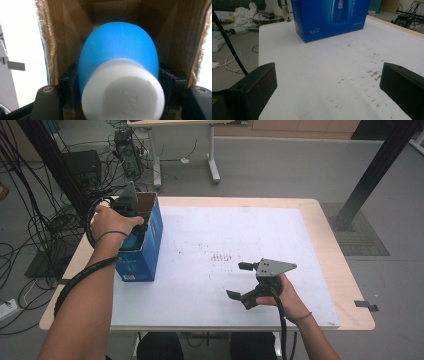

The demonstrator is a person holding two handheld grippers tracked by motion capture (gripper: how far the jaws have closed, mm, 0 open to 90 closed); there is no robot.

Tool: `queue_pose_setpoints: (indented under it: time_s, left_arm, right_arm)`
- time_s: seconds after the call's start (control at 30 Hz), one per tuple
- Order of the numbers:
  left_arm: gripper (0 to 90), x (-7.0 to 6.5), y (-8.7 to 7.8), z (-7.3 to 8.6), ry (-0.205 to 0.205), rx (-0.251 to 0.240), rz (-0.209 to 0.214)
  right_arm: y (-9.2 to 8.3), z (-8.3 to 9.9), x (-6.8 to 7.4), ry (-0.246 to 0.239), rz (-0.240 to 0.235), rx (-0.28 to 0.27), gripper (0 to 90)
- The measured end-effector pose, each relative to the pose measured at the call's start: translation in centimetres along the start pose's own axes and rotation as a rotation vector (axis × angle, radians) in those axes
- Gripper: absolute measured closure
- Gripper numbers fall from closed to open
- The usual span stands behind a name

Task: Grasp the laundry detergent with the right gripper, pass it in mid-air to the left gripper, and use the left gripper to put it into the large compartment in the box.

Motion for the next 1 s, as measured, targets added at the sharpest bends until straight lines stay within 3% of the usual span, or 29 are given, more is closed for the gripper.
queue_pose_setpoints:
  time_s: [0.17,0.6,0.87,1.0]
  left_arm:
    - [31.8,-0.4,-0.6,0.0,0.006,0.002,-0.024]
    - [30.9,-0.6,-1.9,0.6,0.008,-0.017,-0.035]
    - [30.1,-0.9,-3.7,0.9,0.015,-0.044,-0.025]
    - [30.2,-1.3,-4.9,1.0,0.034,-0.048,-0.039]
  right_arm:
    - [-0.2,0.1,0.0,0.002,0.004,-0.002,1.0]
    - [-0.4,-0.1,0.3,-0.005,0.003,-0.006,1.0]
    - [-0.5,-0.2,0.5,-0.011,0.007,-0.005,1.0]
    - [-0.5,-0.3,0.6,-0.013,0.008,-0.008,1.0]
Point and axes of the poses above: each handheld gripper's, and its own axes: y roughly forward along the jaws, z roughly out of its underside, x roughly to its left, the point moved 7 cm from there along y, roughly forward along the jaws, and after that the axes turned 8 degrees about y, right-handed, at the moved point
